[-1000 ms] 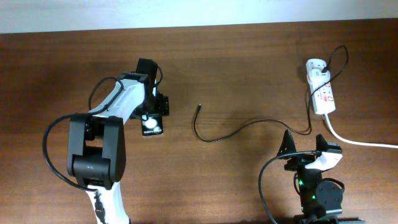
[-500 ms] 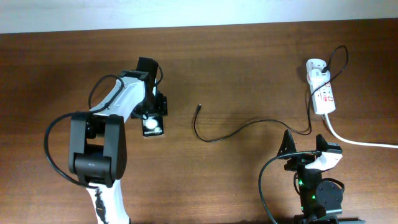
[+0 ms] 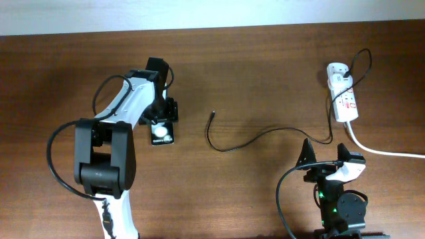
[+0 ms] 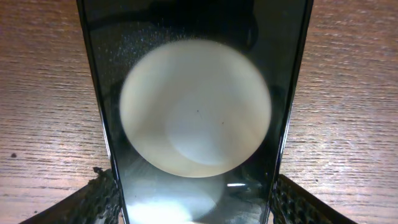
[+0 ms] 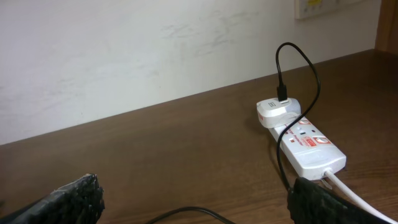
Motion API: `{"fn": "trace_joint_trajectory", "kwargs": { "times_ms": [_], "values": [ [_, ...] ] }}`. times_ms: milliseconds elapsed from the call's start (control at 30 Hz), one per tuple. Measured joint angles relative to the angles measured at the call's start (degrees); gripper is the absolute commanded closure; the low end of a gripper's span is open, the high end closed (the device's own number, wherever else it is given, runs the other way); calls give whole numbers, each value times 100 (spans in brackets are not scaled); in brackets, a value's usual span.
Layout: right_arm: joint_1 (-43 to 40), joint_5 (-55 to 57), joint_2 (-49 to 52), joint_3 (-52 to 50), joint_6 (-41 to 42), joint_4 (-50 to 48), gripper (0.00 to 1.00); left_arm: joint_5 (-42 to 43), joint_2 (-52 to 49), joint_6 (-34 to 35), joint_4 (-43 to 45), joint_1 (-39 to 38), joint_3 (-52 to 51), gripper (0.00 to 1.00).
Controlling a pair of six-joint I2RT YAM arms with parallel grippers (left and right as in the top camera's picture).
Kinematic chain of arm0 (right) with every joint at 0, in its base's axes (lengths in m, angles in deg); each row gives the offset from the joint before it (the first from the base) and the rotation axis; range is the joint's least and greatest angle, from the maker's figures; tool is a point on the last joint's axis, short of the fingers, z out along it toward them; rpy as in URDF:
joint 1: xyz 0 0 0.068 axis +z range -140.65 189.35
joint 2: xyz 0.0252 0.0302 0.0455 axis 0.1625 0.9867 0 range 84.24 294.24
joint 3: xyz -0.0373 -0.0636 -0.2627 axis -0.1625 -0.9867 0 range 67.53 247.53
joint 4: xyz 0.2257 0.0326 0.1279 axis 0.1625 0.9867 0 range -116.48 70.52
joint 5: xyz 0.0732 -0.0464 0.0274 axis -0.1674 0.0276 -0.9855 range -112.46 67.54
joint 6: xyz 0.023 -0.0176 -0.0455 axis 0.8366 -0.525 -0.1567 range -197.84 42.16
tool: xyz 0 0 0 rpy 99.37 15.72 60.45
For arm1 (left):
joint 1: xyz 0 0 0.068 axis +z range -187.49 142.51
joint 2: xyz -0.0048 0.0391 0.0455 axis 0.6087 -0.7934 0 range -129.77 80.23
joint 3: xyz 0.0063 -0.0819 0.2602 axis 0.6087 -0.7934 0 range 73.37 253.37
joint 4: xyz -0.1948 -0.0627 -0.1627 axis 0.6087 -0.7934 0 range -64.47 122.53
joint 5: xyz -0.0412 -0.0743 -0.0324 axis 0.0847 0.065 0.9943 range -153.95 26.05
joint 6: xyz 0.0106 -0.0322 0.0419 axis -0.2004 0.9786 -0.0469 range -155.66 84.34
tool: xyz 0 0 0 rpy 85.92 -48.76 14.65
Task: Plug charger to phone and switch on socket
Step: 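Lift the phone with the left gripper and tilt it upright toward center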
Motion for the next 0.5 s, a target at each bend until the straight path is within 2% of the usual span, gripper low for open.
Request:
{"fn": "trace_joint_trajectory", "kwargs": {
  "times_ms": [233,500],
  "values": [
    [0,0,0,0,-2,0,1,7,92,2,-431,0,739,27],
    [0,0,0,0,-2,0,1,562,623,2,-487,0,841,27]
  ]
}}
